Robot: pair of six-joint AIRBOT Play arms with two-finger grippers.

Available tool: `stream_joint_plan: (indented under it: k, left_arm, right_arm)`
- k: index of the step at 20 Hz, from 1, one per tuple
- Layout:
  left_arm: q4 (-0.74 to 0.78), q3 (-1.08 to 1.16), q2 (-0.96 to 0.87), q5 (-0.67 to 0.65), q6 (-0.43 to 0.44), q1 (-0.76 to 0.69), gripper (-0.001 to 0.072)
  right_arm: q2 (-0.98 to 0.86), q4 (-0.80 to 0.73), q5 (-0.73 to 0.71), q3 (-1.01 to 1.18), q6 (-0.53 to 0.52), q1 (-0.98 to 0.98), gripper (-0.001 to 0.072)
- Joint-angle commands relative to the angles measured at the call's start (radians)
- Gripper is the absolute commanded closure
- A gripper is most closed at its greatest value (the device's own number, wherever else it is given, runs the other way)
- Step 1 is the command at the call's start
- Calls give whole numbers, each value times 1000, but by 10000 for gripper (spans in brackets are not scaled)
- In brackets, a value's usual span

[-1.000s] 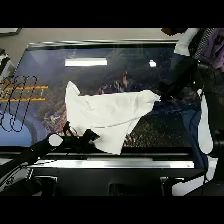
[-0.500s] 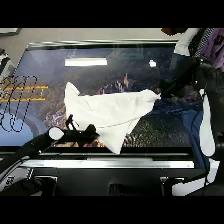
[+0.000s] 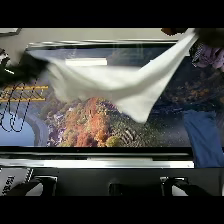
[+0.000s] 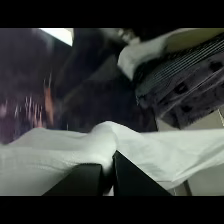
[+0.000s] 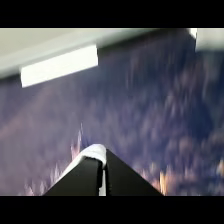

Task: Fold the clothes and pants, and hang the long-sleeved shirts on hangers.

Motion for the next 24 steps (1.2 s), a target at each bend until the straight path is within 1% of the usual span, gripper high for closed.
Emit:
stream_joint_plan:
  k: [1,3,5,7,9,10,12,15,17,19,21,22,24]
  left_arm:
    - [-2,319,93,-120,85,189,691]
    - [0,383,165,-122,82,243,691]
    - [7,388,239,-125,79,275,691]
    - [76,388,296,-124,17,281,691]
    - [185,388,332,-124,-61,282,691]
    - [241,388,338,-128,-103,282,691]
    - [307,378,323,-168,-163,282,691]
    - [299,290,241,-301,-219,281,691]
    - [296,175,165,-348,-234,256,692]
    - [298,35,77,-318,-234,207,691]
    - [299,-93,-31,-248,-233,155,691]
    - [298,-148,-93,-192,-233,130,690]
    - [298,-214,-225,-64,-224,84,690]
  right_arm:
    - [237,-38,89,19,-5,0,681]
    - [344,-37,88,19,-16,0,681]
    - [423,-38,88,19,-14,0,681]
    - [470,-37,87,19,12,0,681]
    - [485,-37,87,19,55,0,681]
    - [484,-36,80,19,63,0,681]
    - [447,-33,34,19,101,0,681]
    - [300,13,-124,19,171,0,680]
    - [142,56,-224,19,179,0,680]
    - [-48,82,-290,19,181,0,680]
    - [-243,110,-301,19,185,1,680]
    - [-333,133,-282,19,185,0,680]
    - [-507,199,-187,19,183,0,681]
